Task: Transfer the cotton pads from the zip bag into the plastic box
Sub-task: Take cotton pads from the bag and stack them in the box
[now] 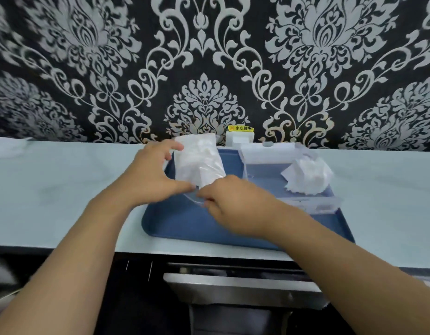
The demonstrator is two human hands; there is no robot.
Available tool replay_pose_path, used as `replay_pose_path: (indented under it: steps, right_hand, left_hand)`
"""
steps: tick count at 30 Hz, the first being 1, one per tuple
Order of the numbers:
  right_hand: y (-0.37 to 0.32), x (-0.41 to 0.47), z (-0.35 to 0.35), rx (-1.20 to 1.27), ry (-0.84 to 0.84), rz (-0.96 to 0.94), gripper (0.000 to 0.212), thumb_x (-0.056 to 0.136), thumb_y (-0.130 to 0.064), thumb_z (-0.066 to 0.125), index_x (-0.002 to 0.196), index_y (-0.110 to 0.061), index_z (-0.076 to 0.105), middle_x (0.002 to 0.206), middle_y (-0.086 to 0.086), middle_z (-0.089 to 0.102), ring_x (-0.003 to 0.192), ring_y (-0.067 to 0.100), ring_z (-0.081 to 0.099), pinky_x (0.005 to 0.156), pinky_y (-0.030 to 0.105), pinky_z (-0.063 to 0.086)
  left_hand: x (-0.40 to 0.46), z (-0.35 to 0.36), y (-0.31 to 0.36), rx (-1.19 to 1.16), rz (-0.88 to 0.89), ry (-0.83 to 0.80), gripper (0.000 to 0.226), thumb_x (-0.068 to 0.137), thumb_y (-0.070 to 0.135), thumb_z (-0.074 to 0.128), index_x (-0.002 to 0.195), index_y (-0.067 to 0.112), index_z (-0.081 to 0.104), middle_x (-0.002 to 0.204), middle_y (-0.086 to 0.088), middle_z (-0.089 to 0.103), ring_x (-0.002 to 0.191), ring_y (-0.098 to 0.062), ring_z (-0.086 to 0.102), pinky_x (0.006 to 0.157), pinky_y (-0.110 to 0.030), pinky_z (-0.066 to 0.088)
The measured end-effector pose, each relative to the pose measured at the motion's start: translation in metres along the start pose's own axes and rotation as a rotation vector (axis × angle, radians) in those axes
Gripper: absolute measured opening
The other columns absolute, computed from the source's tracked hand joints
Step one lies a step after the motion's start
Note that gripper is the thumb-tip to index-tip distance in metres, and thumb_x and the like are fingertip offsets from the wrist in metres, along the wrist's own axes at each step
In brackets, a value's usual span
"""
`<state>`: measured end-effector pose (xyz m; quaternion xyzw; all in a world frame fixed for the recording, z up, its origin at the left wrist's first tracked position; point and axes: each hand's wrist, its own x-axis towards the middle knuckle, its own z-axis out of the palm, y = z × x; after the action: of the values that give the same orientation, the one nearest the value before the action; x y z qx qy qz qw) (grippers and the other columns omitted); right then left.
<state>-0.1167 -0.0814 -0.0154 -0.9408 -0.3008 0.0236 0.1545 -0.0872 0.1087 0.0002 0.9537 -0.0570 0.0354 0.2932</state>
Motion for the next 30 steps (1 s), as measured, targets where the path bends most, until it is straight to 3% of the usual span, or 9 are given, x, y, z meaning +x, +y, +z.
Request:
replay_pose_path:
  steps: [2, 6, 9, 13, 17, 19, 21, 23, 30]
  right_hand:
    - [-0.001, 0.004, 0.005, -0.132, 0.0, 0.088, 0.011, 0.097, -0.016, 0.047, 0.106, -0.016, 0.054, 0.097, 0.01, 0.057, 0.081, 0.032, 0.053, 0.062, 0.035, 0.035]
    - [0.0, 0.013, 0.003, -0.287, 0.15, 0.199, 0.026, 0.095, -0.01, 0.052, 0.119, -0.016, 0.045, 0.096, 0.009, 0.06, 0.074, 0.032, 0.046, 0.058, 0.037, 0.032]
    - [0.0, 0.022, 0.003, -0.353, 0.211, 0.262, 0.042, 0.093, -0.012, 0.057, 0.131, -0.023, 0.041, 0.089, 0.005, 0.057, 0.071, 0.032, 0.041, 0.055, 0.035, 0.03]
    - [-0.004, 0.032, -0.005, -0.424, 0.274, 0.267, 0.036, 0.093, -0.016, 0.059, 0.125, -0.029, 0.049, 0.082, -0.001, 0.054, 0.068, 0.028, 0.04, 0.052, 0.031, 0.027]
    - [0.0, 0.038, -0.005, -0.47, 0.263, 0.333, 0.06, 0.09, -0.013, 0.062, 0.141, -0.032, 0.037, 0.063, -0.004, 0.03, 0.061, 0.027, 0.04, 0.044, 0.028, 0.02]
    - [0.006, 0.038, -0.004, -0.491, 0.235, 0.351, 0.064, 0.091, -0.013, 0.06, 0.146, -0.028, 0.03, 0.068, -0.002, 0.039, 0.065, 0.028, 0.046, 0.046, 0.029, 0.024]
    - [0.011, 0.04, -0.003, -0.475, 0.212, 0.346, 0.059, 0.091, -0.01, 0.058, 0.142, -0.023, 0.032, 0.088, 0.004, 0.059, 0.077, 0.031, 0.059, 0.055, 0.032, 0.033]
    - [0.014, 0.043, -0.002, -0.421, 0.218, 0.353, 0.055, 0.09, -0.011, 0.059, 0.139, -0.021, 0.036, 0.104, 0.006, 0.065, 0.09, 0.032, 0.064, 0.062, 0.033, 0.036]
    - [0.019, 0.046, -0.004, -0.282, 0.268, 0.363, 0.037, 0.085, -0.02, 0.065, 0.119, -0.026, 0.052, 0.096, 0.004, 0.063, 0.083, 0.032, 0.058, 0.064, 0.033, 0.038]
  left_hand:
    - [-0.002, 0.007, -0.007, 0.067, -0.034, -0.077, 0.096, 0.056, 0.054, 0.091, 0.138, 0.033, 0.046, 0.118, 0.005, 0.042, 0.109, -0.017, 0.051, 0.097, -0.035, 0.046]
    - [0.013, 0.02, -0.008, 0.092, -0.009, 0.14, 0.055, 0.08, 0.033, 0.077, 0.13, 0.026, 0.054, 0.103, 0.006, 0.053, 0.094, -0.023, 0.061, 0.079, -0.033, 0.046]
    - [0.018, 0.022, -0.007, 0.033, 0.033, 0.213, 0.032, 0.085, 0.018, 0.064, 0.117, 0.023, 0.066, 0.084, 0.006, 0.064, 0.079, -0.019, 0.061, 0.071, -0.03, 0.045]
    - [0.019, 0.02, -0.002, -0.055, 0.109, 0.302, 0.021, 0.088, 0.011, 0.059, 0.103, 0.021, 0.071, 0.076, 0.007, 0.065, 0.066, -0.012, 0.061, 0.071, -0.03, 0.051]
    - [0.023, 0.02, -0.001, -0.115, 0.165, 0.322, 0.017, 0.091, 0.011, 0.058, 0.091, 0.02, 0.073, 0.078, 0.004, 0.068, 0.066, -0.012, 0.062, 0.068, -0.031, 0.053]
    - [0.022, 0.021, 0.003, -0.142, 0.193, 0.307, 0.016, 0.091, 0.012, 0.059, 0.089, 0.019, 0.072, 0.075, 0.004, 0.067, 0.064, -0.013, 0.062, 0.067, -0.034, 0.055]
    - [0.021, 0.022, 0.007, -0.143, 0.196, 0.294, 0.016, 0.09, 0.009, 0.059, 0.089, 0.019, 0.072, 0.073, 0.005, 0.065, 0.064, -0.013, 0.06, 0.067, -0.034, 0.054]
    - [0.022, 0.025, 0.01, -0.131, 0.191, 0.279, 0.017, 0.089, 0.009, 0.059, 0.087, 0.02, 0.071, 0.07, 0.006, 0.063, 0.064, -0.014, 0.059, 0.068, -0.033, 0.054]
    - [0.026, 0.027, 0.011, -0.088, 0.156, 0.264, 0.011, 0.09, 0.02, 0.062, 0.084, 0.024, 0.069, 0.073, 0.007, 0.065, 0.065, -0.016, 0.062, 0.068, -0.038, 0.056]
